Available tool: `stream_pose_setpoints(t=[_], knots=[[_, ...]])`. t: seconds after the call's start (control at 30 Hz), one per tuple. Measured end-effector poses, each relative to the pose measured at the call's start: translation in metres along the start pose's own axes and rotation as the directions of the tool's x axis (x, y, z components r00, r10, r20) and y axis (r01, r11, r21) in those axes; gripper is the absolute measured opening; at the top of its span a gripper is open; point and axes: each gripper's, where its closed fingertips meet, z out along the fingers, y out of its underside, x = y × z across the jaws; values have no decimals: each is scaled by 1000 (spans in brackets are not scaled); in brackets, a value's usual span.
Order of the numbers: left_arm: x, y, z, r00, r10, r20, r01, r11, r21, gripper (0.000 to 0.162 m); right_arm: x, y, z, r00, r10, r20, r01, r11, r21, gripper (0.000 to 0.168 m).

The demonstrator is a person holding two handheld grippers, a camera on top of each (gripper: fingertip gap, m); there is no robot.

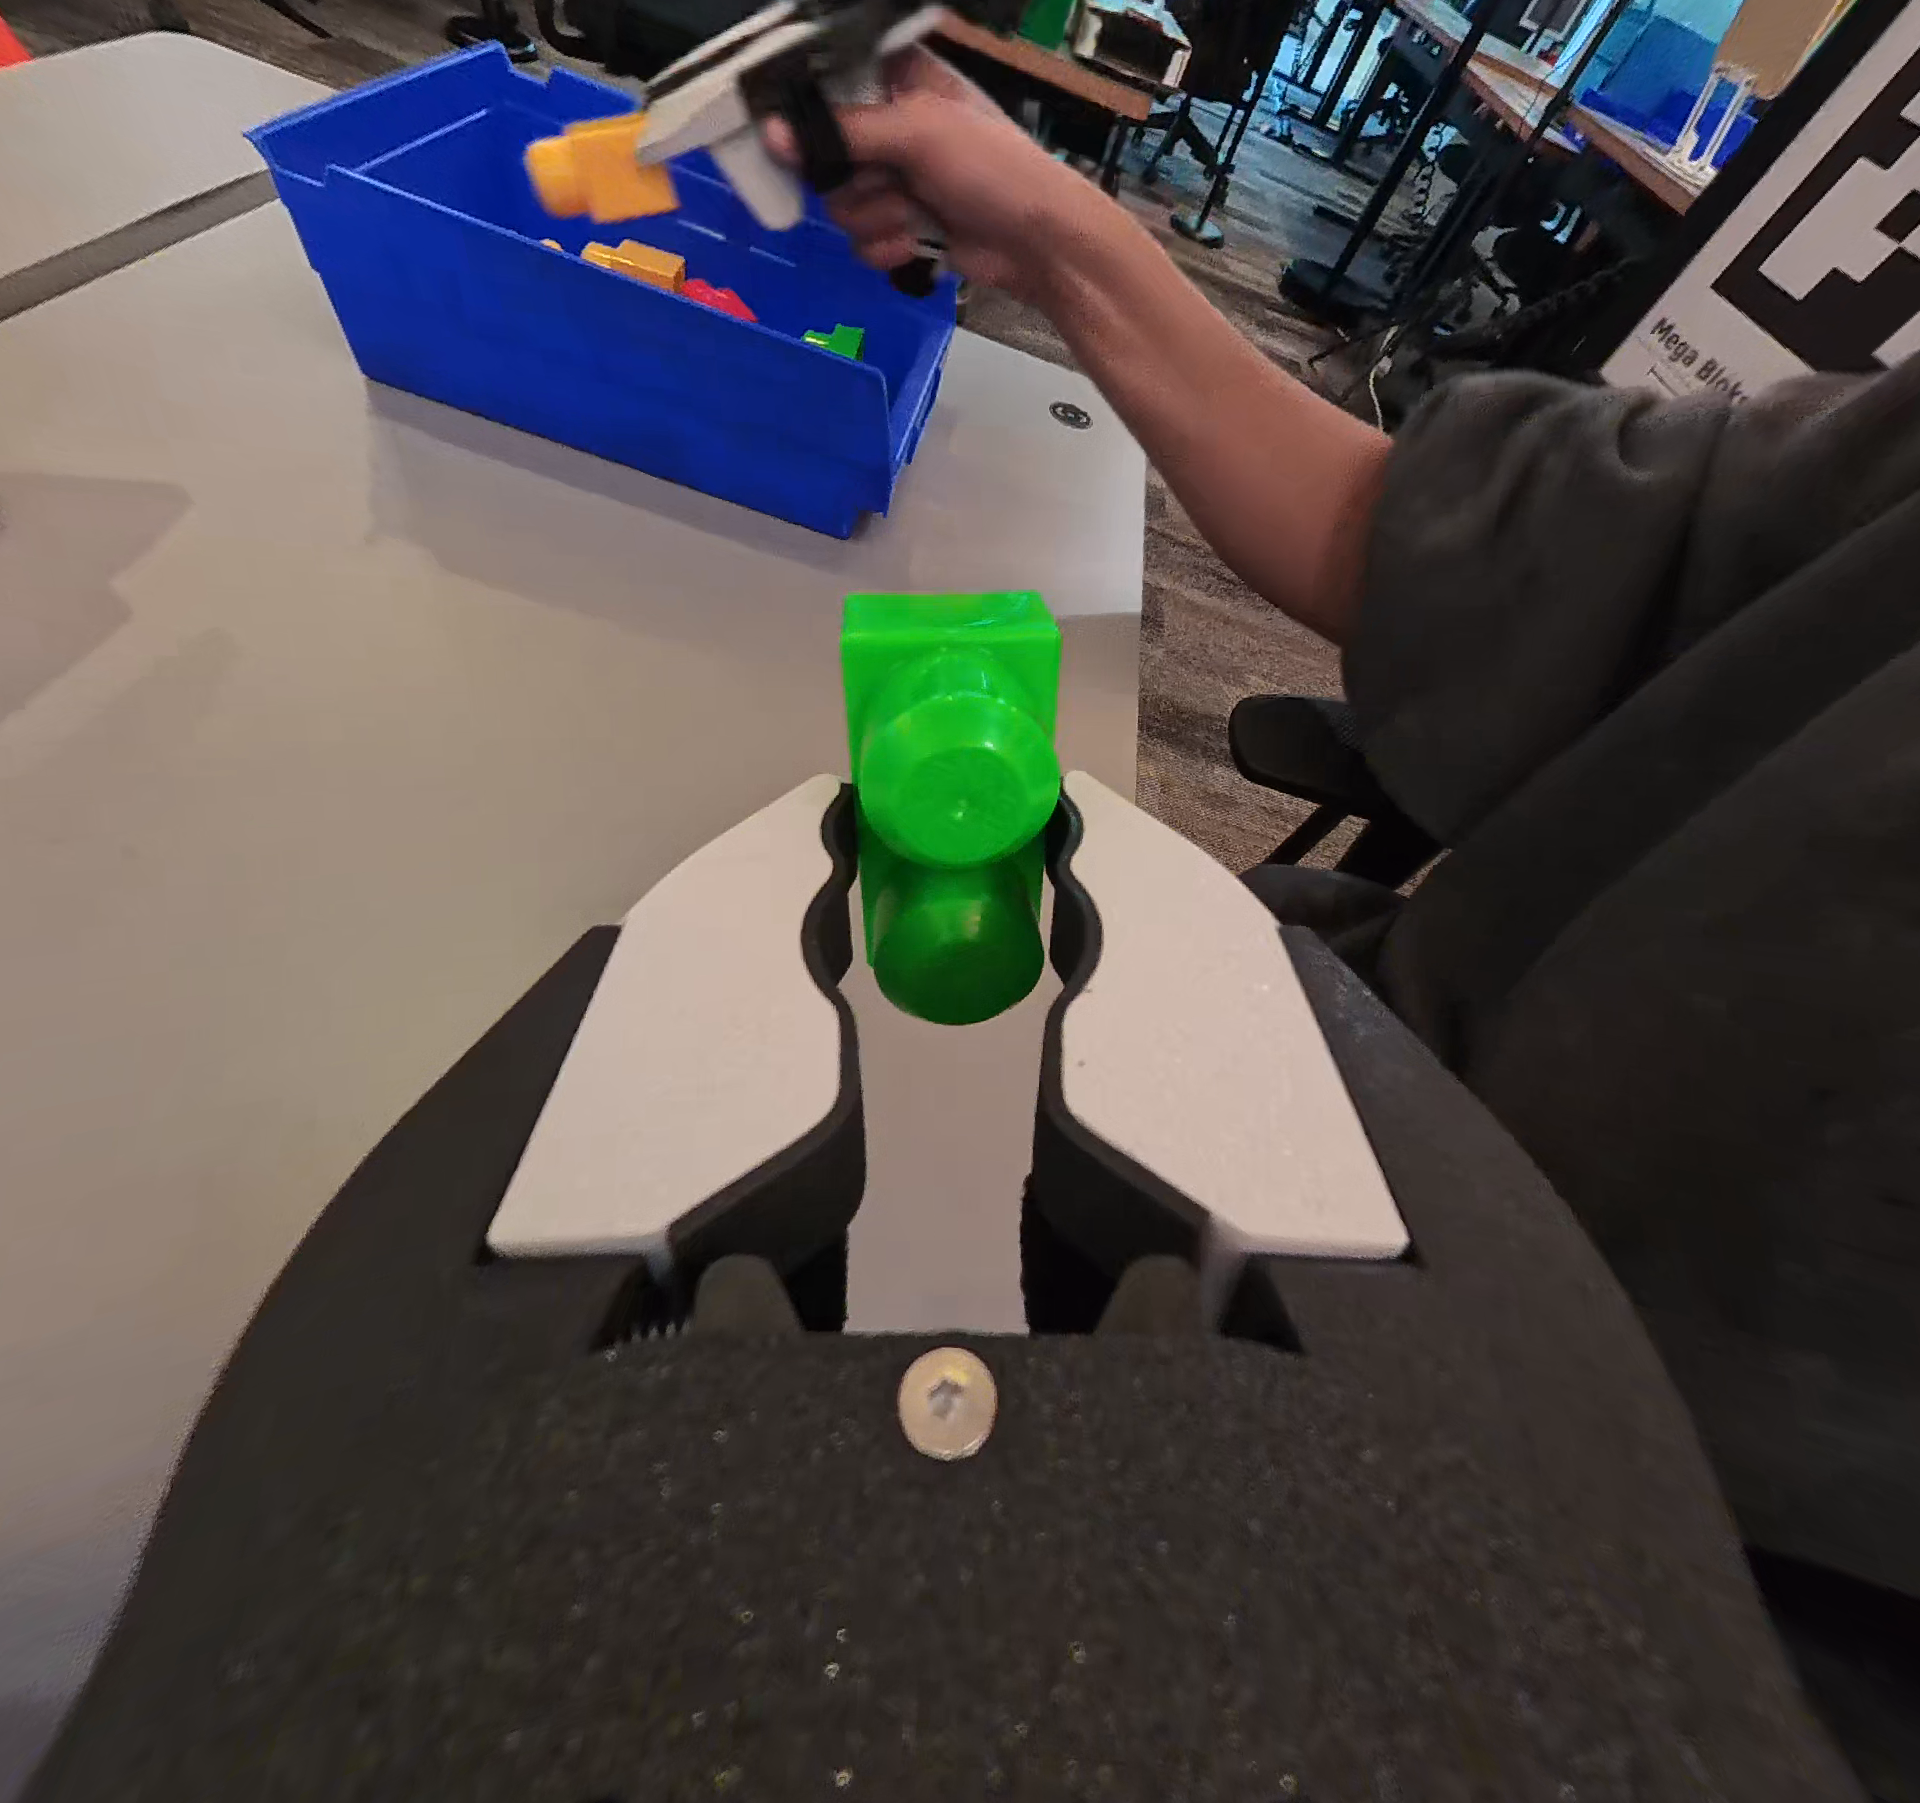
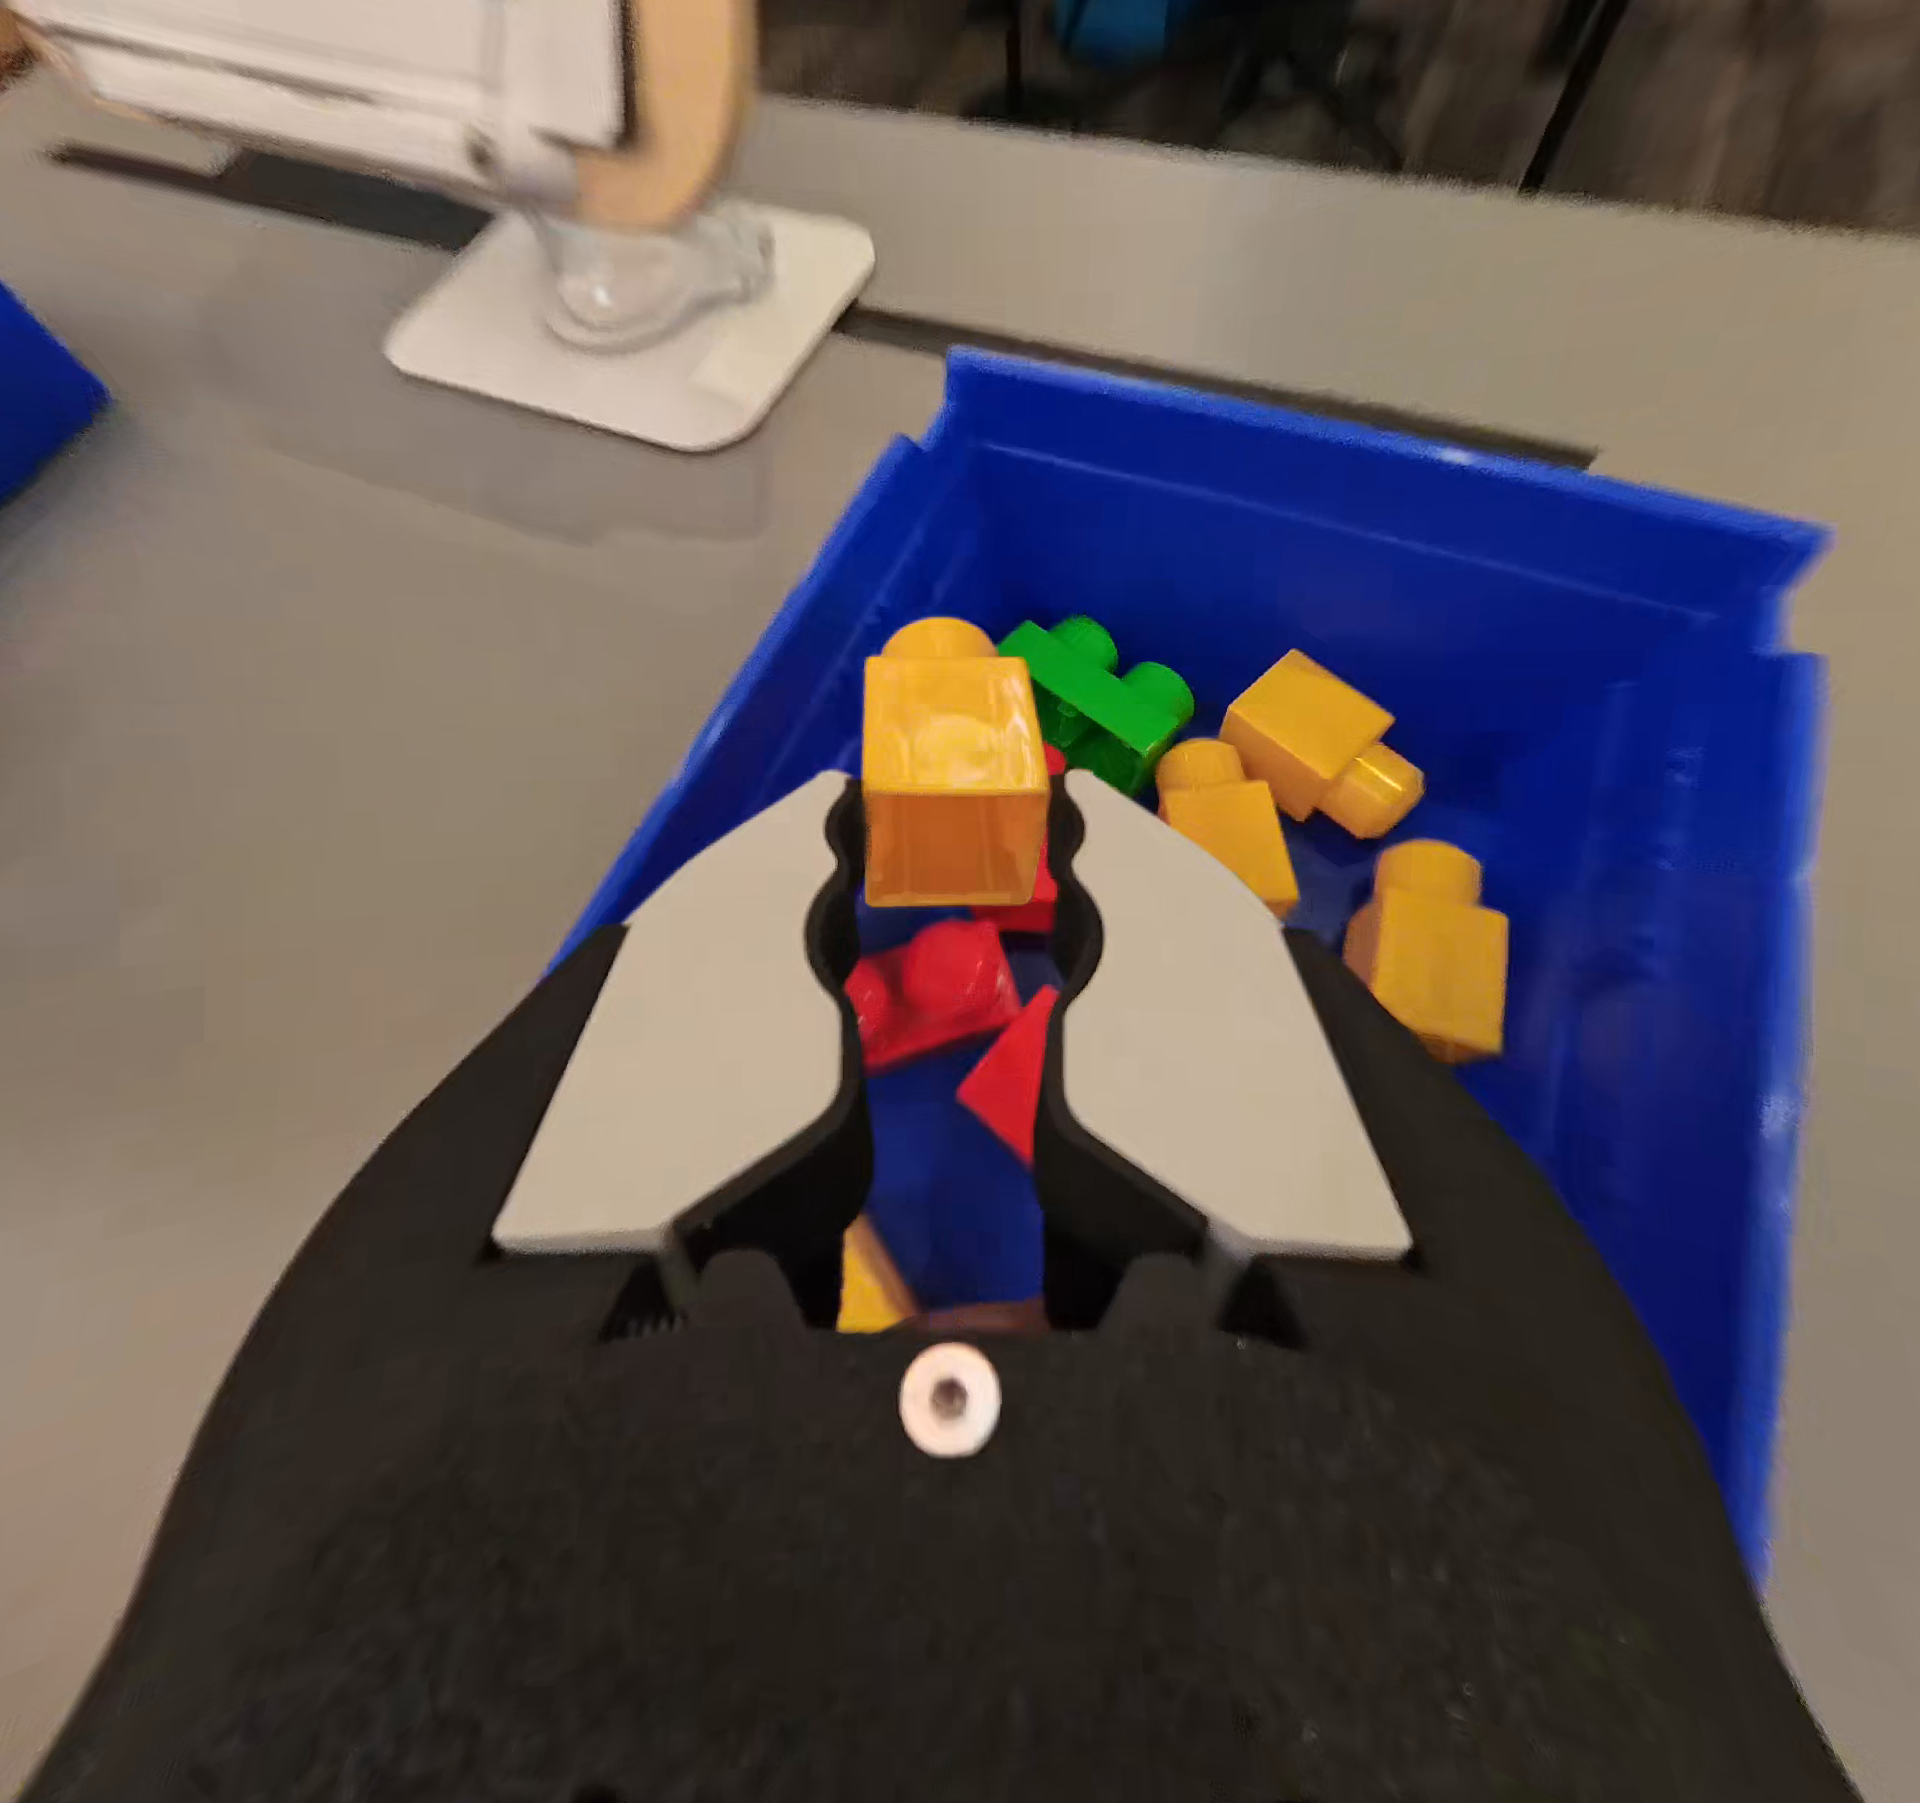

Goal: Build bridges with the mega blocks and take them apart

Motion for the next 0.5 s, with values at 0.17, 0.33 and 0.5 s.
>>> stream_pose_setpoints(t=[0.17,0.33,0.5], knots=[[-12,6,6,999,-34,6,34,999,-12,34,24,-6,83,994,104,11,-102,987,-120,34],[-21,8,1,996,-84,2,84,996,20,34,23,-9,113,997,80,22,-73,973,-221,34],[-22,12,-4,995,-103,4,103,994,32,34,20,0,115,1000,23,3,-21,940,-340,55]])
